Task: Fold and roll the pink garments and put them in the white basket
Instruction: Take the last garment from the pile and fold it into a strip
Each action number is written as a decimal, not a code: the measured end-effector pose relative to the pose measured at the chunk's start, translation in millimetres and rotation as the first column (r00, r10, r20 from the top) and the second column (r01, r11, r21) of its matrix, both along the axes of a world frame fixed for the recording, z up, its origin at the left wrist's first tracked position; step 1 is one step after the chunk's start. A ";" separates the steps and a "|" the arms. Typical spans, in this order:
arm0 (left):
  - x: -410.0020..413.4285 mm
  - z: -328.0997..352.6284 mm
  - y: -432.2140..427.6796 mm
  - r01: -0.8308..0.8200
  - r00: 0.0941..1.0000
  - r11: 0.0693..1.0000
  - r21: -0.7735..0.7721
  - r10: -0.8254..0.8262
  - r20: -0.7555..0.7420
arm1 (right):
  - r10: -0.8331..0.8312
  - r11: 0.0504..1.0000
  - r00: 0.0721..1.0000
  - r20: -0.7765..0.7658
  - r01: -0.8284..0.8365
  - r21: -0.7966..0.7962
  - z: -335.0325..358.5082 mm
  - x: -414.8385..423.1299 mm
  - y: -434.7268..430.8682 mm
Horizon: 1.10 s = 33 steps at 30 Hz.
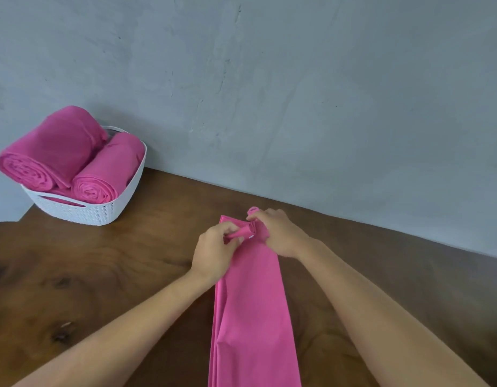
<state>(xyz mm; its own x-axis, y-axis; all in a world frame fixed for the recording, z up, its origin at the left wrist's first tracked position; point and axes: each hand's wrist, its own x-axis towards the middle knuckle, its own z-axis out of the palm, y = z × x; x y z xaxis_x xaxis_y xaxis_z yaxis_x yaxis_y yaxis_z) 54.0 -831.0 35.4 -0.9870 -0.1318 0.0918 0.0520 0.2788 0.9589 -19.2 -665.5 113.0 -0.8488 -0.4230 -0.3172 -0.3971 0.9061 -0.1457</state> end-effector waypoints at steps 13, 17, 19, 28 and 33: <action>-18.7 -6.9 -27.7 0.218 0.976 0.976 0.004 -0.218 -0.023 | 0.040 0.970 0.998 -0.045 -0.028 0.242 -7.7 -25.6 16.7; -34.6 -20.5 -35.9 0.080 0.997 0.974 -0.211 -0.079 0.014 | 0.009 0.989 1.000 -0.019 -0.007 0.148 0.9 -18.5 28.4; -42.8 -25.4 -37.3 0.067 0.998 0.952 -0.298 -0.067 0.009 | 0.018 0.994 0.999 -0.027 -0.015 0.105 5.2 -13.6 33.8; -80.0 -11.6 -34.1 0.354 0.928 0.805 -0.476 -0.239 0.285 | -0.031 0.999 0.997 -0.065 0.029 -0.022 5.7 8.1 40.4; -81.7 -5.0 -37.0 0.347 0.921 0.880 -0.324 -0.254 0.296 | -0.024 0.999 0.999 -0.032 0.023 -0.040 0.7 10.4 39.7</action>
<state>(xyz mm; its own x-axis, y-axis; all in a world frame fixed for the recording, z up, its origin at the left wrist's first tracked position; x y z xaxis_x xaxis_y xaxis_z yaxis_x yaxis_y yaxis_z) -27.7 -868.0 30.4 -0.9710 0.1713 -0.1667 -0.0262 0.6169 0.7866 -8.8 -625.8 113.6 -0.8684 -0.4144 -0.2724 -0.3807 0.9091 -0.1694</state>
